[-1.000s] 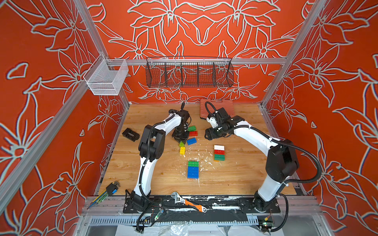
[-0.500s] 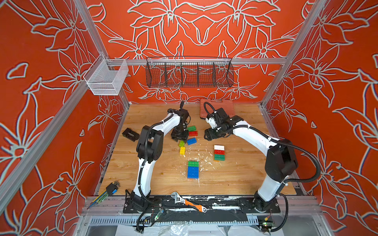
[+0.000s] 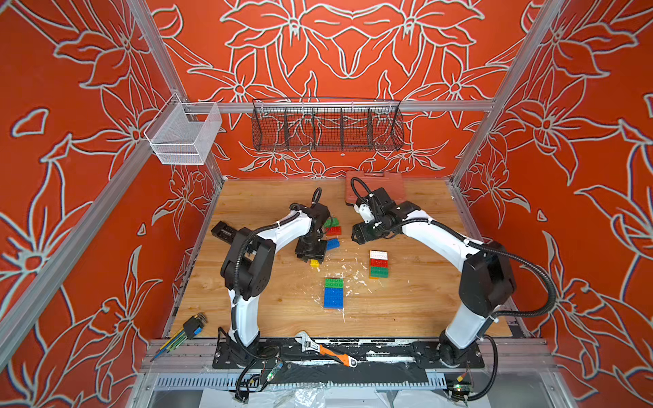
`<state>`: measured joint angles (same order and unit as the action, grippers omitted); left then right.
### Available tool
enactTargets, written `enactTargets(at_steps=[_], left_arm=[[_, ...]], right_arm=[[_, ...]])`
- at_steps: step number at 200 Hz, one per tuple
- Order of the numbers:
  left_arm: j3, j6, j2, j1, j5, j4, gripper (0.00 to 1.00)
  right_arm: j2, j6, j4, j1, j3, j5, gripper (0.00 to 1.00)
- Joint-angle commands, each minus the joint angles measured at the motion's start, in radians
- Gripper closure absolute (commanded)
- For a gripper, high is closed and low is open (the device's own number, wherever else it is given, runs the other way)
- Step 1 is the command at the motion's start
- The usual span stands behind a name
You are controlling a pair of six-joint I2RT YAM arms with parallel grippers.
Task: Assemble a rectangle with lego
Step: Pick up the lego brick from the center of the board.
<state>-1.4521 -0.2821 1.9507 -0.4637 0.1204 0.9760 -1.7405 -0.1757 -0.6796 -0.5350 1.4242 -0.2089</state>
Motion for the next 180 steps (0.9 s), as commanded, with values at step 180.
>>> enactTargets(at_steps=[180], left_arm=[[0.044,-0.003,0.018,0.017,-0.034,-0.072,0.83]], right_arm=[[-0.015,0.018,-0.026,-0.031,0.017,0.052,0.28]])
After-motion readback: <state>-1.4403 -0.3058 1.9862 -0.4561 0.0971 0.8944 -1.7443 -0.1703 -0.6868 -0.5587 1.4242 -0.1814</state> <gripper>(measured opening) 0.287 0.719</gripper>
